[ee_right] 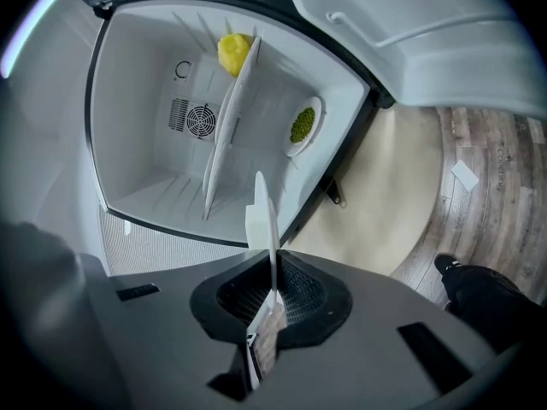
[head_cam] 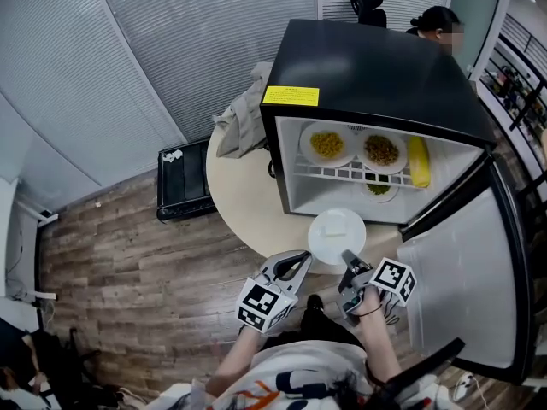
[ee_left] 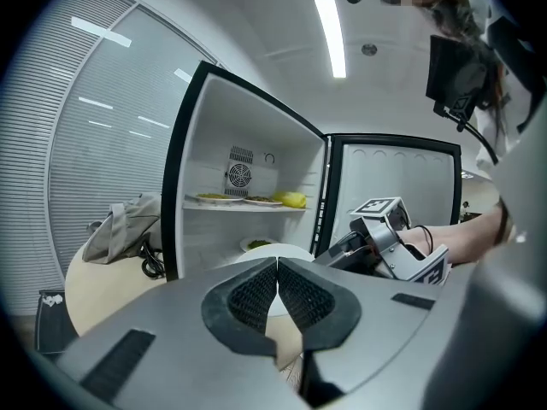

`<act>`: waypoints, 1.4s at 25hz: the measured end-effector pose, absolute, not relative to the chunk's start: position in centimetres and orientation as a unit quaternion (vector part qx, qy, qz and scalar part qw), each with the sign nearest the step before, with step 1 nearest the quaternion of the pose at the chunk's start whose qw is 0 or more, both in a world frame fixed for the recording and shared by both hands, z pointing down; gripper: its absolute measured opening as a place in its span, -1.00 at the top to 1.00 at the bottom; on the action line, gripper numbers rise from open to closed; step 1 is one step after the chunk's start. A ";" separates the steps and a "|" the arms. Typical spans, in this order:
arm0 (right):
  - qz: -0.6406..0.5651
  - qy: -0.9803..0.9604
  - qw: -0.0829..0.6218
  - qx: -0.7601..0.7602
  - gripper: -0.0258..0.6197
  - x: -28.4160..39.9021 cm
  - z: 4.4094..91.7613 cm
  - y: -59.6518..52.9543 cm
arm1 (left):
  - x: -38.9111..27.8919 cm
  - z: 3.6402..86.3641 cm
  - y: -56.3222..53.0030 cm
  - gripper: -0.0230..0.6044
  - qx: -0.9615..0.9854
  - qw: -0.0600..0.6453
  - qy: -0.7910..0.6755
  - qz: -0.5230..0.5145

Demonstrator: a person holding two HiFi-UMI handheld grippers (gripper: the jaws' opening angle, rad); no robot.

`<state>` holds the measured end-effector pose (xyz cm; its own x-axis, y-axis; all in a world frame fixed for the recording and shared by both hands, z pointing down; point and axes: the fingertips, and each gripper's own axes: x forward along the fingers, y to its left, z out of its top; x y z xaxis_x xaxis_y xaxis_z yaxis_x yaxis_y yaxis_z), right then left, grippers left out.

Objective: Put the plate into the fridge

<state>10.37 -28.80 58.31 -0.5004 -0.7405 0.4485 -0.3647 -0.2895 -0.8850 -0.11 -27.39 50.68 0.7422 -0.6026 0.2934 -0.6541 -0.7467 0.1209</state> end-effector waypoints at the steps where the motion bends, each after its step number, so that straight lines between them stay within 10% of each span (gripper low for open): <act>1: -0.647 0.578 0.144 -0.477 0.84 10.4 58.4 -29.2 | 0.0 50.8 -27.7 0.89 0.926 0.110 -0.340 0.120; 35: -0.573 0.609 0.051 -0.547 0.83 11.9 63.9 -43.6 | 0.7 53.1 -35.0 0.89 0.912 0.128 -0.360 0.151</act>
<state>11.92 -43.63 63.89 -0.3972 -0.7242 0.5637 -0.6068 -0.2536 -0.7533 0.71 -34.97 53.11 0.6953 -0.6178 0.3673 -0.6950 -0.7082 0.1245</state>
